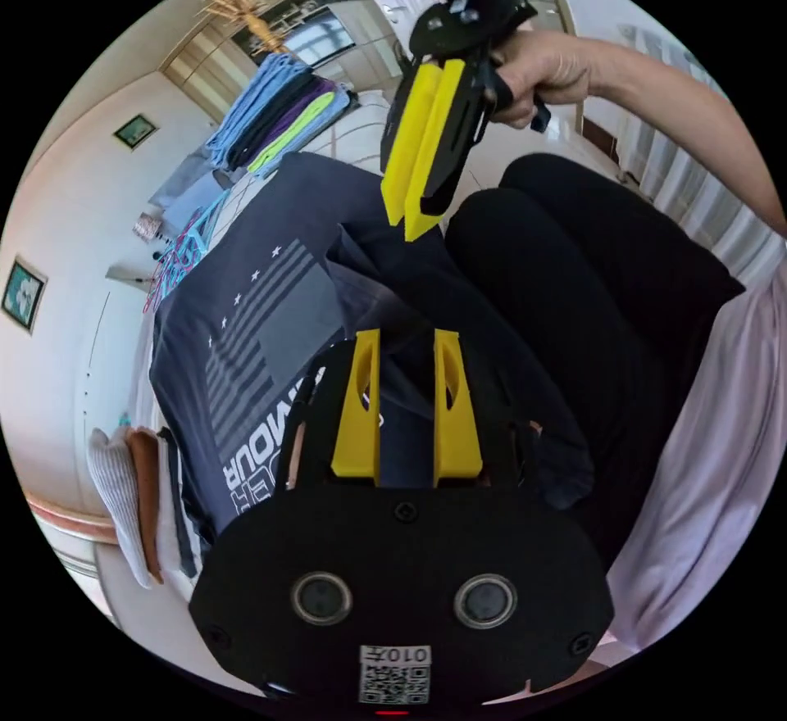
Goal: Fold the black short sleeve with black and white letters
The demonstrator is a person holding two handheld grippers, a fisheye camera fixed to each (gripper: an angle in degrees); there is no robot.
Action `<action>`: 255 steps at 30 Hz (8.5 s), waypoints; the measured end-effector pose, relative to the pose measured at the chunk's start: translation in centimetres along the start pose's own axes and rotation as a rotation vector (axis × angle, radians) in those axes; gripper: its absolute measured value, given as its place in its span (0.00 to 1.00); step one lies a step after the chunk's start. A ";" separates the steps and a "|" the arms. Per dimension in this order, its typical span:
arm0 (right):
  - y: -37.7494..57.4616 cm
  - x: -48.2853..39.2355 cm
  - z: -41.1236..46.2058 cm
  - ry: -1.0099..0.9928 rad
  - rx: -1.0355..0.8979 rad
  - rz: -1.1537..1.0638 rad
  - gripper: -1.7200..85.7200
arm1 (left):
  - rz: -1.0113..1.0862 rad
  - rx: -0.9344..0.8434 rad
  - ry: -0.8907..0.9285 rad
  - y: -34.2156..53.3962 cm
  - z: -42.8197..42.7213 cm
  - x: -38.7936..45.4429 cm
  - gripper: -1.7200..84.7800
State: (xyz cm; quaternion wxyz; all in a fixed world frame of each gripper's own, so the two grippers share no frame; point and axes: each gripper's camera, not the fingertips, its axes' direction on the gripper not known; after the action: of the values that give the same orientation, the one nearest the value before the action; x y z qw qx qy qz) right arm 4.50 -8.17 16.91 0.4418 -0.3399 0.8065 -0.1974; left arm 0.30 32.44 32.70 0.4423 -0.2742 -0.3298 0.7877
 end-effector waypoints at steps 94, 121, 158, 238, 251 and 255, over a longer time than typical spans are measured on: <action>-12.4 -17.8 -4.6 0.010 0.193 -0.236 0.10 | -0.559 -0.269 -0.028 41.8 3.5 -21.3 0.11; -19.4 -19.1 -3.6 -0.025 0.055 -0.321 0.05 | -0.991 -0.292 -0.104 52.4 0.4 -20.0 0.02; -6.2 -20.4 -9.1 -0.047 0.035 -0.241 0.08 | -0.538 -0.003 0.000 31.4 -2.3 -20.3 0.05; 1.0 -26.8 -6.5 0.003 0.188 -0.069 0.04 | -0.200 -0.352 -0.155 32.2 -14.6 -3.0 0.11; 1.6 -23.5 -3.9 -0.012 0.163 -0.082 0.04 | -0.045 -0.351 -0.155 26.7 -12.5 -5.0 0.02; 2.1 -22.7 -3.0 -0.022 0.143 -0.114 0.04 | -0.055 -0.384 -0.169 25.9 -12.9 -6.8 0.02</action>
State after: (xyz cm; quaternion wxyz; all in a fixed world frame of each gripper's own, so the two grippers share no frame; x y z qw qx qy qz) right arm 9.81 9.75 30.37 0.4620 -0.3549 0.7646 -0.2756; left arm -0.57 19.97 5.76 0.3741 -0.2774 -0.5170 0.7182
